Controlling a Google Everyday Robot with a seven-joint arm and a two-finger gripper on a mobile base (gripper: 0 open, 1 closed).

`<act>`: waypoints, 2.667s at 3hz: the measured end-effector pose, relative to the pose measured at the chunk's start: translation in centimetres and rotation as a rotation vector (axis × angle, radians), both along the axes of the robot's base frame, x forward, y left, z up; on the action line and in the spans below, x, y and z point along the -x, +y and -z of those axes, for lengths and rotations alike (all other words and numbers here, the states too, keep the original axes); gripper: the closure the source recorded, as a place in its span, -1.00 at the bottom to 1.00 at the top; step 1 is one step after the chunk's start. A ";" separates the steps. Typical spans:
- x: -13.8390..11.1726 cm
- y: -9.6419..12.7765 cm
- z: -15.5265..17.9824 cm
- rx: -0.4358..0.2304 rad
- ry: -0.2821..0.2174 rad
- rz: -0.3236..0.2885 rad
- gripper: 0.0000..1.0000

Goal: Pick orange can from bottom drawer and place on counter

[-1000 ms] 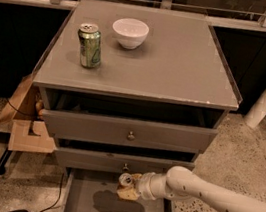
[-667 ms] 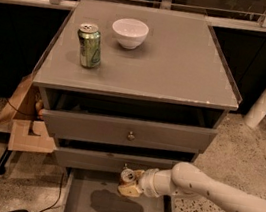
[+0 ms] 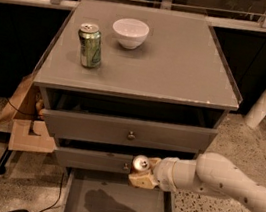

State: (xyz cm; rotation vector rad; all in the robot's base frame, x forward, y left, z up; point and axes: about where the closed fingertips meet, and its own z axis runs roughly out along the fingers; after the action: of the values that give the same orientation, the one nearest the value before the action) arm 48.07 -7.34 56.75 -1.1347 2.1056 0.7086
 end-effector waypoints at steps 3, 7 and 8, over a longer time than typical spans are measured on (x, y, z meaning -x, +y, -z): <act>-0.2 -0.3 -9.2 0.005 -0.084 0.017 1.00; 0.1 1.0 -28.6 -0.056 -0.195 0.072 1.00; -1.6 1.0 -30.7 -0.038 -0.171 0.105 1.00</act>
Offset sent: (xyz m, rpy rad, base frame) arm 0.0047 -0.0076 0.0345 -0.0424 -0.0565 -0.0058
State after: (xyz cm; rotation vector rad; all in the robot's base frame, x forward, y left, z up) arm 49.69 -6.36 87.42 -1.0185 1.9835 0.5787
